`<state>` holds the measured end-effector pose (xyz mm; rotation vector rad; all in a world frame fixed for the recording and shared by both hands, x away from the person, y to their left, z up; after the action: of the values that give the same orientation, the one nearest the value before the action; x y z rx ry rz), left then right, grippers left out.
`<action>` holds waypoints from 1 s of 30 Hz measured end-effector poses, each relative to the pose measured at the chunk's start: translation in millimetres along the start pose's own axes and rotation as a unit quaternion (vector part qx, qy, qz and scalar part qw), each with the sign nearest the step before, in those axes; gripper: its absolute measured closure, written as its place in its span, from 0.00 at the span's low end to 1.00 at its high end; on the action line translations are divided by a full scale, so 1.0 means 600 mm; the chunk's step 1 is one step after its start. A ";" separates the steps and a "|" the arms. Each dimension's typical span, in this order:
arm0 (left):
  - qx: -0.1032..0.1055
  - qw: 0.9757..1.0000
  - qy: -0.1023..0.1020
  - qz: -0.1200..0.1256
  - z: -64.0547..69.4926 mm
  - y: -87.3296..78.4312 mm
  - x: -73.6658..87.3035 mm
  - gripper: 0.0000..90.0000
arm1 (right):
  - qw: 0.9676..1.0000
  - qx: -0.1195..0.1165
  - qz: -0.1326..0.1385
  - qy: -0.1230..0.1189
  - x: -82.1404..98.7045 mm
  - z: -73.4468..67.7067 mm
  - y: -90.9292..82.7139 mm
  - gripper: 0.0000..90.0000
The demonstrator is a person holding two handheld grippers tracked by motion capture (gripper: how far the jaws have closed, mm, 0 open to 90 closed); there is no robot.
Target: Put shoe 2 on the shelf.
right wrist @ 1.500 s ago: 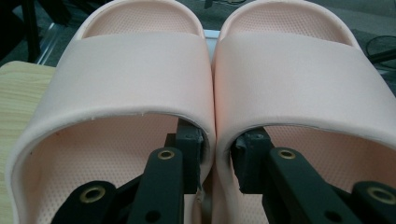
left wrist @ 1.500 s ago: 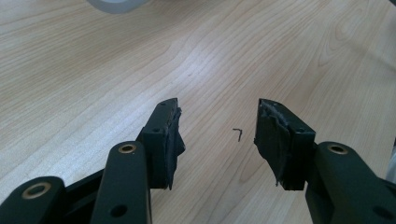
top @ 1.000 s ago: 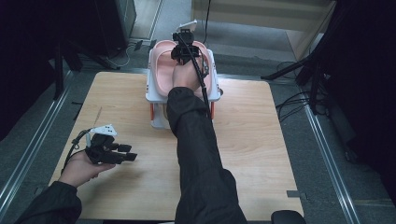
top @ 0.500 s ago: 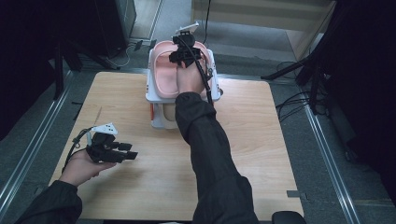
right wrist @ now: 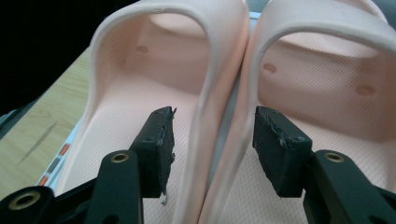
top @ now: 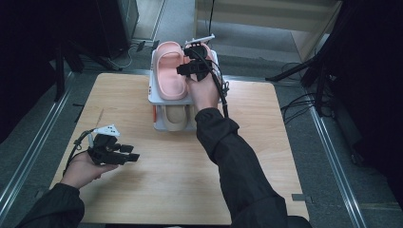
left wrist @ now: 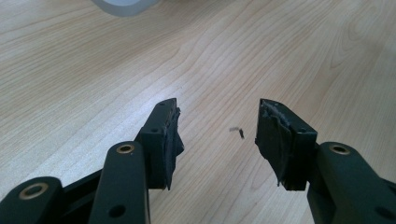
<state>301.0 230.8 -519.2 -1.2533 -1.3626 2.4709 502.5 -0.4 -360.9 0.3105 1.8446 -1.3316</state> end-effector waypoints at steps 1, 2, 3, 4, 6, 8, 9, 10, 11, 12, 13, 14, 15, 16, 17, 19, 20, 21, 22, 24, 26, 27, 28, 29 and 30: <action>0.000 1.000 0.000 0.001 0.000 0.000 0.000 0.53 | 1.000 -0.009 0.001 0.000 0.004 0.000 -0.003 0.54; -0.001 1.000 0.001 0.000 -0.001 0.000 0.000 0.53 | 1.000 -0.016 0.003 0.001 0.006 0.000 -0.007 0.54; 0.000 1.000 0.001 0.000 -0.001 0.000 -0.001 0.53 | 0.999 -0.031 0.007 0.003 0.012 -0.002 -0.014 0.55; -0.001 1.000 0.001 0.001 -0.001 0.001 -0.001 0.53 | 0.999 -0.036 0.011 -0.004 0.017 -0.002 -0.019 0.55; -0.001 1.000 0.001 0.000 0.000 0.003 -0.002 0.53 | 0.999 -0.046 0.012 -0.014 0.027 -0.004 -0.029 0.56; -0.001 1.000 0.001 0.000 0.000 0.004 -0.002 0.53 | 0.998 -0.053 0.013 -0.030 0.038 -0.005 -0.037 0.56; -0.001 1.000 0.000 -0.001 0.000 0.005 -0.001 0.53 | 0.998 -0.056 0.012 -0.037 0.043 -0.005 -0.041 0.56; -0.003 1.000 0.001 -0.001 0.000 0.006 -0.001 0.53 | 0.997 -0.062 0.012 -0.040 0.048 -0.006 -0.045 0.56; -0.003 1.000 0.001 -0.002 0.000 0.006 -0.001 0.53 | 0.996 -0.078 0.016 -0.046 0.057 -0.006 -0.055 0.56; -0.004 1.000 0.001 -0.002 0.000 0.006 -0.001 0.53 | 0.996 -0.078 0.016 -0.046 0.057 -0.006 -0.055 0.56; -0.003 1.000 0.001 -0.002 0.000 0.006 -0.001 0.53 | 0.995 -0.084 0.019 -0.049 0.061 -0.006 -0.060 0.56; -0.005 1.000 0.001 -0.001 0.000 0.006 -0.001 0.53 | 0.994 -0.093 0.020 -0.052 0.065 -0.006 -0.065 0.56; -0.005 1.000 0.001 -0.001 0.000 0.006 -0.001 0.53 | 0.993 -0.095 0.022 -0.060 0.069 -0.007 -0.070 0.56; -0.007 1.000 0.001 -0.001 -0.001 0.005 0.000 0.53 | 0.992 -0.101 0.025 -0.076 0.073 -0.008 -0.073 0.56; -0.007 1.000 0.000 -0.001 -0.001 0.005 0.001 0.53 | 0.990 -0.101 0.027 -0.099 0.080 -0.010 -0.079 0.56; -0.008 1.000 0.000 -0.001 -0.002 0.005 0.002 0.53 | 0.987 -0.099 0.027 -0.125 0.094 -0.012 -0.088 0.57; -0.008 1.000 -0.002 0.000 -0.003 0.005 0.002 0.53 | 0.985 -0.104 0.027 -0.133 0.099 -0.012 -0.092 0.57; -0.008 1.000 -0.003 0.000 -0.003 0.005 0.002 0.53 | 0.984 -0.113 0.027 -0.132 0.106 -0.013 -0.096 0.57; -0.007 1.000 -0.004 -0.001 -0.003 0.006 0.002 0.53 | 0.983 -0.118 0.027 -0.136 0.112 -0.013 -0.101 0.57; -0.007 1.000 -0.002 -0.002 -0.003 0.007 0.002 0.52 | 0.981 -0.127 0.027 -0.141 0.125 -0.012 -0.109 0.56; -0.009 1.000 -0.001 -0.004 -0.004 0.009 0.002 0.52 | 0.979 -0.142 0.030 -0.141 0.138 -0.011 -0.118 0.56; -0.009 1.000 -0.001 -0.005 -0.003 0.010 0.002 0.52 | 0.978 -0.157 0.031 -0.134 0.145 -0.011 -0.123 0.56; -0.008 1.000 -0.001 -0.005 -0.003 0.011 0.002 0.52 | 0.976 -0.178 0.031 -0.125 0.151 -0.012 -0.126 0.56; -0.008 1.000 0.000 -0.005 -0.003 0.012 0.001 0.52 | 0.974 -0.188 0.029 -0.119 0.156 -0.012 -0.130 0.56; -0.009 1.000 0.001 -0.005 -0.003 0.013 0.001 0.52 | 0.973 -0.190 0.031 -0.124 0.160 -0.011 -0.134 0.56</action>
<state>304.6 227.7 -525.6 -1.2505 -1.3896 2.4551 389.2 -51.6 -376.4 -0.0021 1.8129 -0.9026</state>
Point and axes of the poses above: each handheld gripper's, and its own axes: y roughly forward along the jaws, x roughly out of its underside, z roughly to its right, the point moved 4 cm from there along y, roughly forward along the jaws, and after that the axes turned 1 degree about -z, right-handed, at the moved point
